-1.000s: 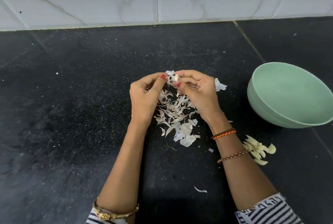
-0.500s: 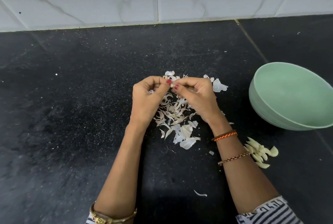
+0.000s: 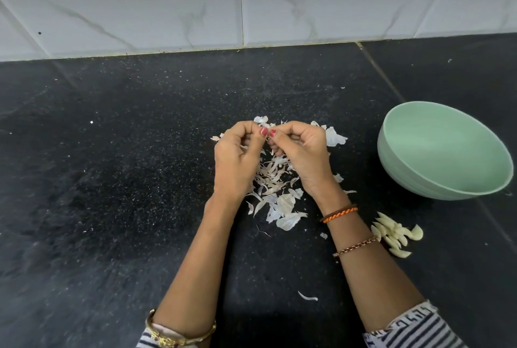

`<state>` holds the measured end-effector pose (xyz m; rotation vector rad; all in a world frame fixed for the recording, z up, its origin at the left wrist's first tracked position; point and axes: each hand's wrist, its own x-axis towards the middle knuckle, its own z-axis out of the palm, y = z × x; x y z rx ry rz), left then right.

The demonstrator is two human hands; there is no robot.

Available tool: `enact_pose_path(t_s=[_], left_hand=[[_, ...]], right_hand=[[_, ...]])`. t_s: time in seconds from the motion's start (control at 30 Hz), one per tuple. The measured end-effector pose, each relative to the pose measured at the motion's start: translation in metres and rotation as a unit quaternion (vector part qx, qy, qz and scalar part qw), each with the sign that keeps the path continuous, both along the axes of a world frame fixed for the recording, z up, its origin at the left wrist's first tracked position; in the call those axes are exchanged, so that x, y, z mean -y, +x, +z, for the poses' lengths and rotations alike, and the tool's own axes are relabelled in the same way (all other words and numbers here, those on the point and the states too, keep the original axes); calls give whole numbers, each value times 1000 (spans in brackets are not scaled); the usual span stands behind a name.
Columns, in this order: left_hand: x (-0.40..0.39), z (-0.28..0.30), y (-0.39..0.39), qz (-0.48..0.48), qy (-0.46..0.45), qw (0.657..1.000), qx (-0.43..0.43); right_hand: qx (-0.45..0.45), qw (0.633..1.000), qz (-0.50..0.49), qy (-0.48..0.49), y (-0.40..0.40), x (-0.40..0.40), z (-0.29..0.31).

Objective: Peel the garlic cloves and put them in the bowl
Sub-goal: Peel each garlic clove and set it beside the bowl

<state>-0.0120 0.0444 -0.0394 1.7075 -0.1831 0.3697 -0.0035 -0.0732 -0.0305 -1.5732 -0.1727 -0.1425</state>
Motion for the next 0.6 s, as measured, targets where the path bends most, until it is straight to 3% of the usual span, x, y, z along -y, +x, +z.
enact_pose_path(t_s=[0.13,0.27,0.43,0.6], left_hand=[[7,-4,-3,-33,41,998,20],[10,-4,-6,9,40,999,33],[0,-7,0,43,116,990,74],[-3,-11,2,68,85,994,21]], right_hand=[[-56,994,-61,76,0,-2,3],[-119,971,-97,182,0,3,9],[-110,979,-80,154,-7,7,7],[-46,990,-102,84,-8,7,4]])
